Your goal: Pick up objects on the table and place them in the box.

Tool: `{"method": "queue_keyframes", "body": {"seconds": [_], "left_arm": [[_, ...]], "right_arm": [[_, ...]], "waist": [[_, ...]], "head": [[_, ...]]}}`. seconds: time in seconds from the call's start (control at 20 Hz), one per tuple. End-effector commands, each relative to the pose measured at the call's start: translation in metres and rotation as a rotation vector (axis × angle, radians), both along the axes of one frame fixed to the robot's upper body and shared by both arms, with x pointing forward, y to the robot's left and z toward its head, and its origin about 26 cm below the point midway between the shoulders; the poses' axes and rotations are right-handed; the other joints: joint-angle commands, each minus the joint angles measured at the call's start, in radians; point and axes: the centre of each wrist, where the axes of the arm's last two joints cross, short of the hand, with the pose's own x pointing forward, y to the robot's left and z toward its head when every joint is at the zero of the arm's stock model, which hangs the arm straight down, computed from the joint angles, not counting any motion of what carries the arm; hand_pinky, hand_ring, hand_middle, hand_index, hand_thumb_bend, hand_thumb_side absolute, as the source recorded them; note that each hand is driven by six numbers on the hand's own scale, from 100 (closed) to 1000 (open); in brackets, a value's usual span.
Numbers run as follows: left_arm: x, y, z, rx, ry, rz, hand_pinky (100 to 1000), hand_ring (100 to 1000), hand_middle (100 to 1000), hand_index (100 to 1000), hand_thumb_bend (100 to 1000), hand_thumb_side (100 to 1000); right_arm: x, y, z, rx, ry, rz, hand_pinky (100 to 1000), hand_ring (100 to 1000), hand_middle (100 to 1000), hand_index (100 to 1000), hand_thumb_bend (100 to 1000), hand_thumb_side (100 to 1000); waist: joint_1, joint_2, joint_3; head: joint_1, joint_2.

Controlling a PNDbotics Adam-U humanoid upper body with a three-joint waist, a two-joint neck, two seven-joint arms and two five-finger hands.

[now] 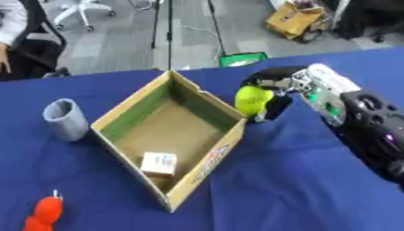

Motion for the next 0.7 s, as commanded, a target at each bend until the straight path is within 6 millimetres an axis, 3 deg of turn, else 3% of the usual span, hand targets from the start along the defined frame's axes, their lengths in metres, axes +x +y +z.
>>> {"method": "queue_keyframes", "body": {"seconds": [0.05,0.45,0.7], "left_arm": [[-0.0023,0.0011,0.0084,0.005,-0.031,0.002,908,876,845,813,100,1000],[-0.0023,0.0011,0.0081,-0.003,-0.028,0.005,909,874,842,808,100,1000],[-0.0024,0.0013,0.0080,-0.006,-0.027,0.009,910,874,842,806,100,998]], "right_arm": [[0.0015,-0.0083,0.0031,-0.031,-0.007,-0.024,721,868,924,989,448,332],[0.0020,-0.0091,0.0034,-0.018,-0.046,-0.036,636,775,845,906,409,323],[0.0027,-0.0085,0.0050,-0.001,-0.066,-0.041,628,759,824,873,399,319]], "waist": [[0.000,-0.012,0.001],[0.000,-0.013,0.000],[-0.002,-0.014,-0.002]], "head": [[-0.002,-0.005],[-0.002,-0.005],[-0.001,-0.003]]}}
